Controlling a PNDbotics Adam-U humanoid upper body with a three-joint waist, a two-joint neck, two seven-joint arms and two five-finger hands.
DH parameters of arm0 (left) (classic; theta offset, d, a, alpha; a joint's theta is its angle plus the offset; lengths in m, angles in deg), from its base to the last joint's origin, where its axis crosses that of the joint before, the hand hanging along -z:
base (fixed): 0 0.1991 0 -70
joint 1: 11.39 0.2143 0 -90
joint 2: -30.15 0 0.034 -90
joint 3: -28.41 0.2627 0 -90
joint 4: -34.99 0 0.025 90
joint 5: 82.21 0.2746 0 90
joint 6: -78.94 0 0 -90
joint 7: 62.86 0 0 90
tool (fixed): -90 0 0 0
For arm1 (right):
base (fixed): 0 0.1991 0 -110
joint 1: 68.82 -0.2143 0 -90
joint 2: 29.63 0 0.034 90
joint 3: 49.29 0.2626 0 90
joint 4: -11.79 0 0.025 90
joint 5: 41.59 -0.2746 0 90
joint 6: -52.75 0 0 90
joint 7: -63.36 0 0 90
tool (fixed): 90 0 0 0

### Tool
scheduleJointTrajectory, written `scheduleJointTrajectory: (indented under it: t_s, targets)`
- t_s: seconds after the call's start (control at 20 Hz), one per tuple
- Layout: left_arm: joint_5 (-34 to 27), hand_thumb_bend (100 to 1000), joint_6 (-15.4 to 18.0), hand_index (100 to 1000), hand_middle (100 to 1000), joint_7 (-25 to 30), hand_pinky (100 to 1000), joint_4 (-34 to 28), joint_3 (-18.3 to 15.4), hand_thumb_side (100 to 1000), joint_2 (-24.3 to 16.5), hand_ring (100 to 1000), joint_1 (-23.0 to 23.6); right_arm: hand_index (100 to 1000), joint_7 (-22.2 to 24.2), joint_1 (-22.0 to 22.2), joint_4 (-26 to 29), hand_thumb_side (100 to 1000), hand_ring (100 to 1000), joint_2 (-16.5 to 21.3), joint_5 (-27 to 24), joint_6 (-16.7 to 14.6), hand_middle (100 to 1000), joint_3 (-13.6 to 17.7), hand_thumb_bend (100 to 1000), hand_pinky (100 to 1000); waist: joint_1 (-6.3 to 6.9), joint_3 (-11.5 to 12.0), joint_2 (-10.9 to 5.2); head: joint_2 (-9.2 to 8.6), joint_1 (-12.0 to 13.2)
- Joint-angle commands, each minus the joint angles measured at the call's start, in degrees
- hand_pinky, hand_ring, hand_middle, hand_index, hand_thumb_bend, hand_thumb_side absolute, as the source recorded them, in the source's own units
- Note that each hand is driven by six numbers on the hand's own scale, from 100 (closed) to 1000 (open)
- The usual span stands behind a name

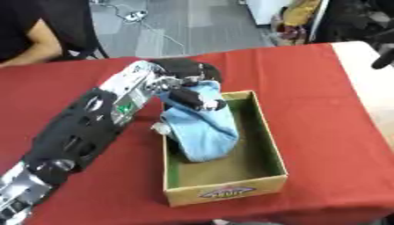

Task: Pick up objects on the table and place them in the box.

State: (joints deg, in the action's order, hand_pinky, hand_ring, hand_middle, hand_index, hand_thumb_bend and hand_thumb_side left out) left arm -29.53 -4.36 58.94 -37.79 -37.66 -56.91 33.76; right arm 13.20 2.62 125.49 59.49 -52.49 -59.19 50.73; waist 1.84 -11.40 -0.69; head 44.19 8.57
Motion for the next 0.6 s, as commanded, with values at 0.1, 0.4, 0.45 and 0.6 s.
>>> scheduleJointTrajectory:
  t_s: [0.1, 0.4, 0.45, 0.6]
  targets:
    - [-0.35, 288, -0.86, 1000, 1000, -5.09, 832, -2.39, -2.16, 1000, -1.61, 921, -0.71, 965, 0.03, -0.58, 0.9, 674, 777, 0.61, 0.08, -0.08, 812, 0.21, 100, 579, -0.2, 0.19, -0.64, -0.07, -0.11]
    - [-9.98, 100, -5.8, 1000, 1000, -39.66, 747, -7.58, -6.07, 1000, -2.45, 877, 2.26, 967, -0.46, -0.67, 0.9, 674, 784, 0.5, 0.24, -0.26, 819, 0.48, 100, 590, -0.22, 0.31, -0.5, -0.07, -0.5]
    - [-11.76, 100, -5.64, 1000, 1000, -43.63, 752, -8.24, -6.02, 1000, -3.1, 879, 3.37, 968, -0.63, -0.75, 0.9, 674, 788, 0.47, 0.26, -0.29, 822, 0.55, 100, 594, -0.2, 0.26, -0.48, -0.07, -0.57]
    - [-14.84, 100, -5.09, 1000, 1000, -50.61, 748, -13.31, -9.15, 1000, -6.28, 883, 8.73, 971, -1.51, -0.98, 0.9, 668, 803, 0.4, 0.39, -0.38, 831, 0.88, 100, 618, -0.12, 0.23, -0.34, -0.07, -1.55]
